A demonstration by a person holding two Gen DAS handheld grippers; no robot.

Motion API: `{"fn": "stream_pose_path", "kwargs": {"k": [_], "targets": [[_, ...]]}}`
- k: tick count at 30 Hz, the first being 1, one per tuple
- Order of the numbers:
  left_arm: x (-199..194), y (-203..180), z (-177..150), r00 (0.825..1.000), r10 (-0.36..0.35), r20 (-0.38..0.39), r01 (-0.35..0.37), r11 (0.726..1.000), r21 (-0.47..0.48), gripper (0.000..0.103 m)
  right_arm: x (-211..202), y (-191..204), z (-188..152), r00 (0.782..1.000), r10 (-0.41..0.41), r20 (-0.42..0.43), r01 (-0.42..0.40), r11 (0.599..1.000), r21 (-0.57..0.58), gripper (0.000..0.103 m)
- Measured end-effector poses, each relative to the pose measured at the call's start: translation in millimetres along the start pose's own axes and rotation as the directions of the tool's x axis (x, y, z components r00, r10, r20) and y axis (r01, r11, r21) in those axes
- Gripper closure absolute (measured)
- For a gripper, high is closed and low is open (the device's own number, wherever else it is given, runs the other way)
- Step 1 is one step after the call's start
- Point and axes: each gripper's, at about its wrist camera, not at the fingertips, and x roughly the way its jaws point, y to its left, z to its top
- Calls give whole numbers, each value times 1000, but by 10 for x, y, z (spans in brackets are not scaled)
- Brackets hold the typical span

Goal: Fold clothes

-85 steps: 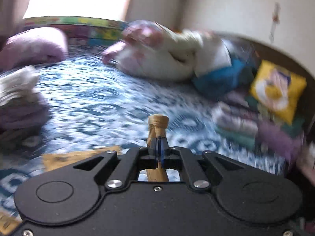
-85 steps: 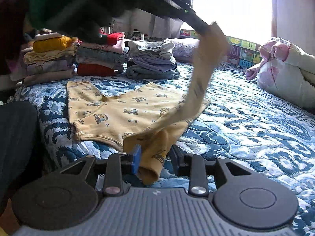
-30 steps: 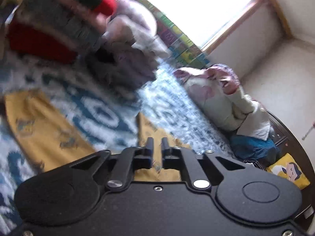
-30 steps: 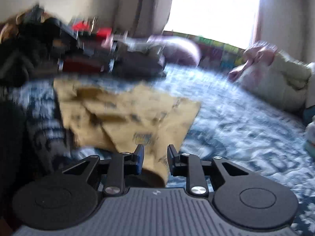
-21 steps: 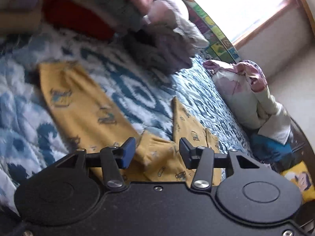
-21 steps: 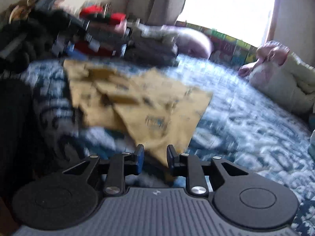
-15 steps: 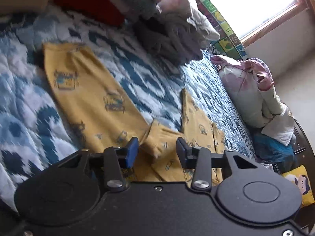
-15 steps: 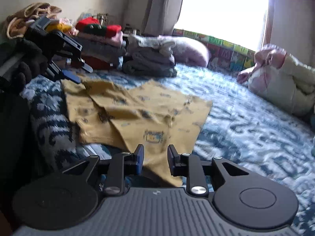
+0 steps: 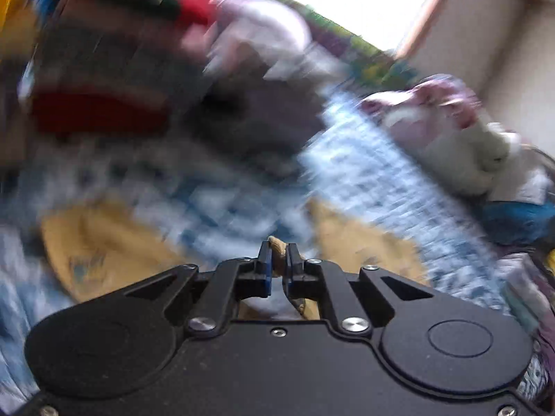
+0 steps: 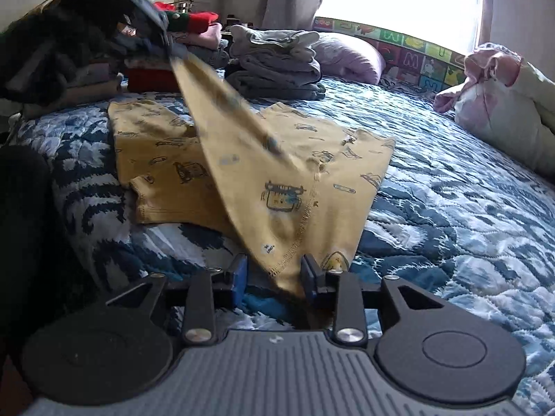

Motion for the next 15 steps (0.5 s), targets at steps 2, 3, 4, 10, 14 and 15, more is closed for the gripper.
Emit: {"fn": "stream_pose_path", "kwargs": {"k": [2, 3, 4, 10, 14, 15], "targets": [[67, 110, -85, 999, -13, -31, 12, 999, -41, 98, -50, 39, -6, 1000, 24, -5, -24, 999, -31, 68], [58, 133, -103, 999, -22, -27, 20, 998, -53, 98, -92, 81, -23, 1000, 18, -2, -18, 998, -68, 69], [47, 148, -97, 999, -25, -22, 23, 998, -60, 98, -141, 121, -38, 1000, 2, 10, -1, 995, -100, 69], [53, 222, -73, 999, -39, -17, 36, 991, -128, 87, -183, 74, 11, 994, -43, 98, 52, 995, -88, 66], [127, 239, -151, 999, -45, -28, 40, 986, -161, 78, -36, 25, 2, 999, -29, 40, 31, 998, -53, 65], [146, 207, -138, 999, -48, -21, 45, 987, -155, 84, -16, 39, 0, 999, -22, 30, 24, 998, -54, 63]]}}
